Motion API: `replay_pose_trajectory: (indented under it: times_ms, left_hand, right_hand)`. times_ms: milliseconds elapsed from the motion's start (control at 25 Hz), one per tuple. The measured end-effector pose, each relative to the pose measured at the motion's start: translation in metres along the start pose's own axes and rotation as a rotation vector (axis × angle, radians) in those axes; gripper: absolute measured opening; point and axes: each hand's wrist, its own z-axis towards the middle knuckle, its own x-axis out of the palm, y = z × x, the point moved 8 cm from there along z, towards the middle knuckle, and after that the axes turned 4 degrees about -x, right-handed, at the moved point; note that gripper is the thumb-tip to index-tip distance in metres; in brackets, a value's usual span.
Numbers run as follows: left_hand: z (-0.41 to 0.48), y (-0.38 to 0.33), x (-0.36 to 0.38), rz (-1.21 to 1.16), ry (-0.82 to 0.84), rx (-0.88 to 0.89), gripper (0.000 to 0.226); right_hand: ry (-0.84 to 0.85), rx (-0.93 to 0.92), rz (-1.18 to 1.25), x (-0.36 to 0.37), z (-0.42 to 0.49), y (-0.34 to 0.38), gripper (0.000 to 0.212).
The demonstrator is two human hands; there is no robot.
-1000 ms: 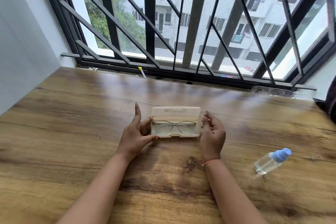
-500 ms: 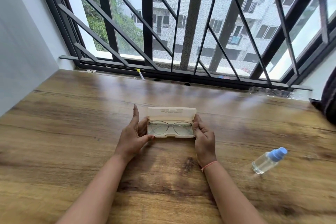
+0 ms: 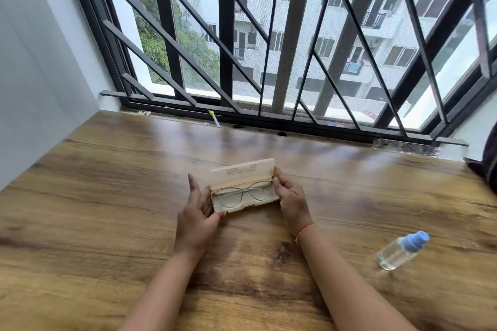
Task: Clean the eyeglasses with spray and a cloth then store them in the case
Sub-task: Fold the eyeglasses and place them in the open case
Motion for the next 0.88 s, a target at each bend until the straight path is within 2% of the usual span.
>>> replay_pose_trajectory:
  times_ms: [240,360,440,600,880]
  left_hand:
    - [-0.014,0.000,-0.034,-0.042,-0.310,-0.018,0.099]
    - [-0.022,0.007,-0.049,-0.086,-0.440,-0.048,0.099]
    - [-0.032,0.011,-0.052,-0.154,-0.501,-0.067,0.099]
    - [-0.049,0.016,-0.046,-0.321,-0.552,-0.102,0.102]
    - [-0.054,0.015,-0.043,-0.381,-0.549,-0.116,0.104]
  right_hand:
    - [0.171,0.106,0.074,0.063,0.039,-0.017,0.039]
    - [0.249,0.114,0.089,0.095,0.048,-0.020,0.045]
    - [0.279,0.133,0.118,0.107,0.053,-0.018,0.041]
    - [0.309,0.144,0.140,0.119,0.058,-0.016,0.036]
    - [0.338,0.118,0.115,0.120,0.054,-0.018,0.037]
